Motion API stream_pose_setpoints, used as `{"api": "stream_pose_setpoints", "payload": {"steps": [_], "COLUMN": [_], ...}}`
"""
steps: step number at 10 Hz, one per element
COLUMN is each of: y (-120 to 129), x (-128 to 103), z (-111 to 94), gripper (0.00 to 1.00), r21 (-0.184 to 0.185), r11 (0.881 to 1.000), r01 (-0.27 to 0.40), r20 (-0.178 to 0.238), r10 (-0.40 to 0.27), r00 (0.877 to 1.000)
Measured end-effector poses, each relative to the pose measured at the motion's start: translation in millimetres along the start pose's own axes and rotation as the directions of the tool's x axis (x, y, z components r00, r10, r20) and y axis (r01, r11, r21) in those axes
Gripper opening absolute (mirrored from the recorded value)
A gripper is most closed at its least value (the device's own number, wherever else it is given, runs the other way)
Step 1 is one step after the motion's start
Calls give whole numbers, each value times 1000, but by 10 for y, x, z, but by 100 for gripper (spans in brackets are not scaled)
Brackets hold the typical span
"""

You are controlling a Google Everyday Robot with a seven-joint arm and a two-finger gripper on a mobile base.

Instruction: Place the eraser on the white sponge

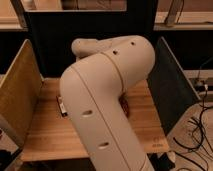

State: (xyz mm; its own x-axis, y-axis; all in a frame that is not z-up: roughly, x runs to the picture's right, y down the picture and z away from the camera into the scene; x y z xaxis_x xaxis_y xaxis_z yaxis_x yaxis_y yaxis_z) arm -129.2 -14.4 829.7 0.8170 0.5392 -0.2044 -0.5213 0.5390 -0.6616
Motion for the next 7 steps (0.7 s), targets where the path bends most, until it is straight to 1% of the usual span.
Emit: {"api": "stream_pose_setpoints", "payload": {"steps": [1, 2, 3, 4, 5, 6, 7], "y": [-116, -251, -376, -530, -602, -636, -654], "x": [68, 158, 250, 425, 549, 613, 646], "z": [-53, -111, -171, -251, -297, -315, -329], "gripper": [80, 80, 80, 80, 80, 80, 80], "r21": [22, 50, 76, 111, 134, 144, 149], "r11": [996, 983, 963, 927, 901, 887, 879], "r01": [-82, -175, -257, -359, -413, -439, -453], "r20": [35, 76, 117, 164, 188, 200, 208], "r10": [81, 171, 247, 339, 386, 409, 420], "r00": [996, 982, 962, 926, 903, 891, 883]}}
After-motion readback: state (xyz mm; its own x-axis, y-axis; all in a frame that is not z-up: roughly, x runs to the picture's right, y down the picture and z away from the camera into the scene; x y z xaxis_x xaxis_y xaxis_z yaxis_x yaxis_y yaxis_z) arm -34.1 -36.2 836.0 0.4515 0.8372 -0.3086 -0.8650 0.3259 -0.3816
